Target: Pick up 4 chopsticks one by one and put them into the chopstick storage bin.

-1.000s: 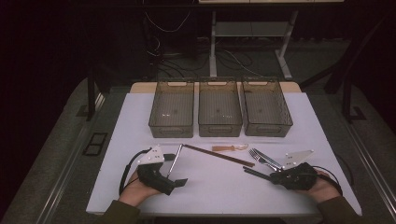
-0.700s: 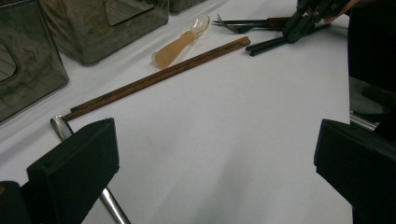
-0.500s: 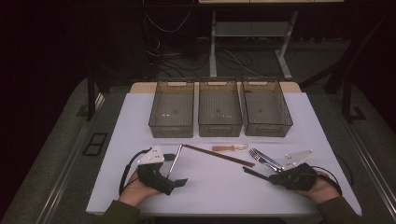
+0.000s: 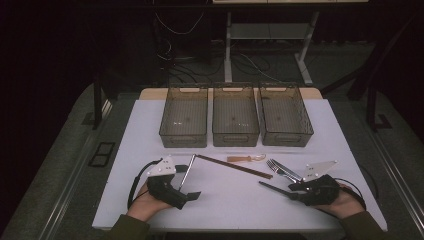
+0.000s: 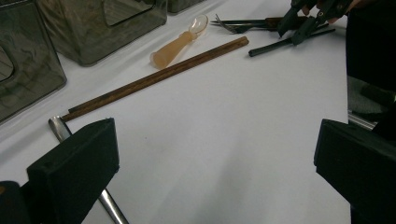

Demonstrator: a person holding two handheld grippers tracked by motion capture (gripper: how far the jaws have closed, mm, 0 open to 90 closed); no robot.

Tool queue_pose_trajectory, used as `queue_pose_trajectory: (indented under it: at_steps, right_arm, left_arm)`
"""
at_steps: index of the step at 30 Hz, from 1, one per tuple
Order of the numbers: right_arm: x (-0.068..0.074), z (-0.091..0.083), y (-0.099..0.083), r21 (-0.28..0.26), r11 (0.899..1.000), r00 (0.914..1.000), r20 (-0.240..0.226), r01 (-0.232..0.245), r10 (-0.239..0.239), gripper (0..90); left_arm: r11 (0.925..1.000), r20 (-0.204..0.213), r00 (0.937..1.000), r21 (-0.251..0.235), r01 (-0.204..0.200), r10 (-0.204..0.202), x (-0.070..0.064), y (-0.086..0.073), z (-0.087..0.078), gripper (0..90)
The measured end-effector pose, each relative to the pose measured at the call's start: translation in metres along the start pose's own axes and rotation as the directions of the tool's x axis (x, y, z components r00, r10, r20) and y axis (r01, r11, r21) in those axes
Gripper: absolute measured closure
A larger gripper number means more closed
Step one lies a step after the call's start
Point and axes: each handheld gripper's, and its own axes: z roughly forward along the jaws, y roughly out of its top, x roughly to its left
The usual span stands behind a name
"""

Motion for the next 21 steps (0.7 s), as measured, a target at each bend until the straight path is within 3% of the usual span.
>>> queue_pose_trajectory:
  at_steps: [5, 11, 18, 21]
  right_arm:
    - [-0.001, -0.003, 0.000, -0.026, 0.999, 0.9997, 0.005, -0.024, 0.024, 51.5]
    - [0.005, -0.011, 0.001, -0.048, 0.998, 0.9991, 0.008, -0.042, 0.043, 44.7]
    - [0.020, -0.020, -0.010, -0.021, 1.000, 0.9993, 0.029, -0.022, 0.023, 51.8]
    - [0.021, -0.022, -0.019, -0.001, 0.999, 0.9980, 0.048, -0.041, 0.041, 60.9]
  left_arm:
    - [1.0000, 0.002, 1.0000, 0.000, 0.000, 0.000, 0.000, 0.000, 0.000, 0.0]
    - [1.0000, 0.000, 1.0000, -0.002, 0.005, -0.005, 0.000, 0.000, 0.000, 0.0]
    - [0.9998, 0.002, 0.9999, -0.012, 0.017, -0.017, 0.001, -0.001, -0.001, 0.0]
    - [0.9998, 0.002, 0.9999, -0.013, 0.017, -0.017, 0.000, -0.001, 0.000, 0.0]
